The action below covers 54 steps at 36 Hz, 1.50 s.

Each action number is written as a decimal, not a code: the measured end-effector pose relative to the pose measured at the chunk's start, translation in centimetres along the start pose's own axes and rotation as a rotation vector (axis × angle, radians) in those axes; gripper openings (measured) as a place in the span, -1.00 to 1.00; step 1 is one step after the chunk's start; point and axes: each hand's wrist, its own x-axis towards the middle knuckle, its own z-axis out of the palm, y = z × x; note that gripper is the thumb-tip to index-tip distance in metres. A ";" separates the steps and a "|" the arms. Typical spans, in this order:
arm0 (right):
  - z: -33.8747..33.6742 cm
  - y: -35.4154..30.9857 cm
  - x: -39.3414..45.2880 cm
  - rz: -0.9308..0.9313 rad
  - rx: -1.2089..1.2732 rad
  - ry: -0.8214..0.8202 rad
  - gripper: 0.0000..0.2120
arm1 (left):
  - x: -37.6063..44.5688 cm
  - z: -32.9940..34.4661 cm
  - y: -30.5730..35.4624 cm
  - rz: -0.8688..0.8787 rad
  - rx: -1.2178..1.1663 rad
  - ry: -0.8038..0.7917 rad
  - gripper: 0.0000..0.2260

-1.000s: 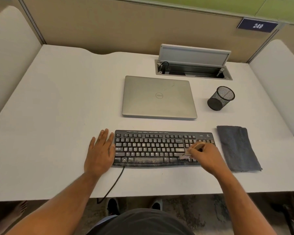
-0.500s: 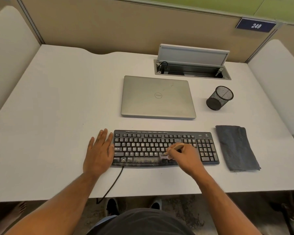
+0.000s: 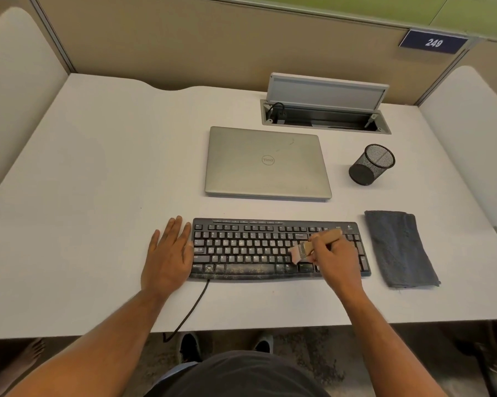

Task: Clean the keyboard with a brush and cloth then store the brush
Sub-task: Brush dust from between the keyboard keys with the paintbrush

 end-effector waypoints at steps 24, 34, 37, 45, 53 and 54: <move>0.7 -1.6 0.6 -0.024 -0.202 -0.143 -0.57 | -0.1 -0.1 0.0 0.003 0.035 -0.004 -0.43; 1.4 -2.2 0.2 -0.062 -0.313 -0.222 -0.53 | -0.1 -0.2 0.1 -0.001 0.044 -0.020 -0.41; 1.3 -2.1 -0.1 -0.083 -0.269 -0.155 -0.55 | 0.0 -0.2 0.1 0.000 0.041 -0.016 -0.41; 1.5 -2.1 0.1 -0.060 -0.330 -0.225 -0.53 | -0.1 -0.3 0.2 -0.002 0.033 -0.019 -0.42; 1.7 -2.0 -0.5 -0.062 -0.312 -0.218 -0.56 | -0.1 -0.4 0.3 -0.006 0.027 -0.019 -0.41; 1.6 -2.0 -0.4 -0.054 -0.321 -0.236 -0.56 | -0.1 -0.4 0.3 -0.007 0.027 -0.020 -0.42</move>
